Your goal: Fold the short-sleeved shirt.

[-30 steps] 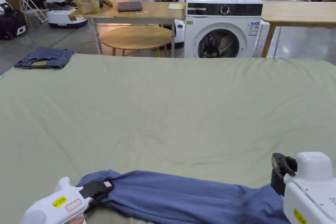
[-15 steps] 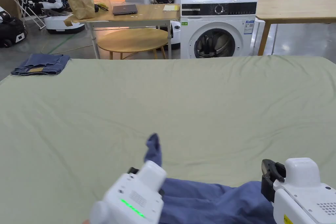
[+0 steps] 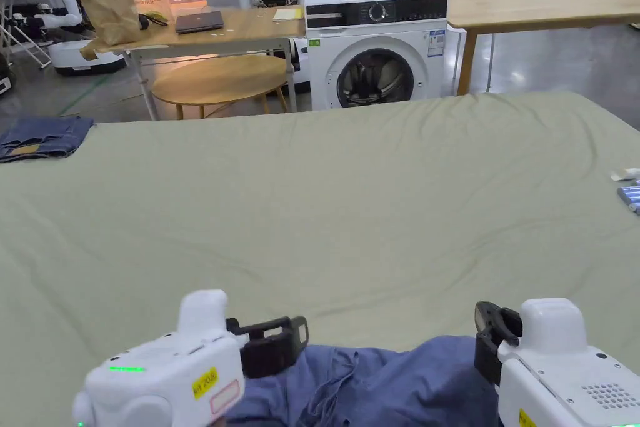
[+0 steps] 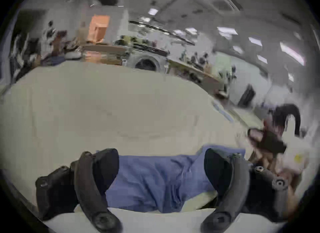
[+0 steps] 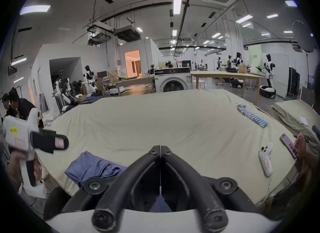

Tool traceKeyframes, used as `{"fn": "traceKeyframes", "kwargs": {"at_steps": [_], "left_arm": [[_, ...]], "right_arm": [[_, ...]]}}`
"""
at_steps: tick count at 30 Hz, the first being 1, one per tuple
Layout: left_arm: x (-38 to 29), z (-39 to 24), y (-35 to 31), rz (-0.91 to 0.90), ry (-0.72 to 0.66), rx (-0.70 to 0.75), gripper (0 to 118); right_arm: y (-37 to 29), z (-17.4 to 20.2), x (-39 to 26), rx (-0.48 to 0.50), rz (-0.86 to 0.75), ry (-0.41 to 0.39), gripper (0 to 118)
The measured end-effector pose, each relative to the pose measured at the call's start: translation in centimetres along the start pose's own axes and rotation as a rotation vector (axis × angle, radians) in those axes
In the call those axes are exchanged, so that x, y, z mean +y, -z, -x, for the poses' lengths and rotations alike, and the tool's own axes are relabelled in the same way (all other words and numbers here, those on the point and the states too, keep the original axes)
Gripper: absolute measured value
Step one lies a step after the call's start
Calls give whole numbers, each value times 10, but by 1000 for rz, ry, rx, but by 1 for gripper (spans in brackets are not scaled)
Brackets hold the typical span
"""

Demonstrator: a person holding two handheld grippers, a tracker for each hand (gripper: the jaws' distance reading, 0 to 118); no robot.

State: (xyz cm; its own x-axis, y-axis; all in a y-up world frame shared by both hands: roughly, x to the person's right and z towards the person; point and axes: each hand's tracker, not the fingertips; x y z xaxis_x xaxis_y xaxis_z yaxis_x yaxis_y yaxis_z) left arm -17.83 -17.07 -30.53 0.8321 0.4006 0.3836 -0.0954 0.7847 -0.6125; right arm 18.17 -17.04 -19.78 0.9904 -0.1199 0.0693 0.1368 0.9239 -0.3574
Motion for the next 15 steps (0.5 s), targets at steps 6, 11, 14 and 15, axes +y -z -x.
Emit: {"fn": "traceKeyframes", "kwargs": {"at_steps": [6, 11, 14, 15], "left_arm": [[-22, 25, 39, 193, -29, 143, 0], [-65, -6, 70, 375, -15, -65, 0], [-81, -29, 83, 358, -5, -134, 0], [-84, -35, 88, 360, -8, -148, 0]], "right_arm": [[7, 2, -8, 16, 17, 17, 0], [10, 0, -11, 13, 26, 19, 0], [9, -3, -11, 6, 29, 22, 0], [9, -4, -11, 3, 31, 20, 0]]}}
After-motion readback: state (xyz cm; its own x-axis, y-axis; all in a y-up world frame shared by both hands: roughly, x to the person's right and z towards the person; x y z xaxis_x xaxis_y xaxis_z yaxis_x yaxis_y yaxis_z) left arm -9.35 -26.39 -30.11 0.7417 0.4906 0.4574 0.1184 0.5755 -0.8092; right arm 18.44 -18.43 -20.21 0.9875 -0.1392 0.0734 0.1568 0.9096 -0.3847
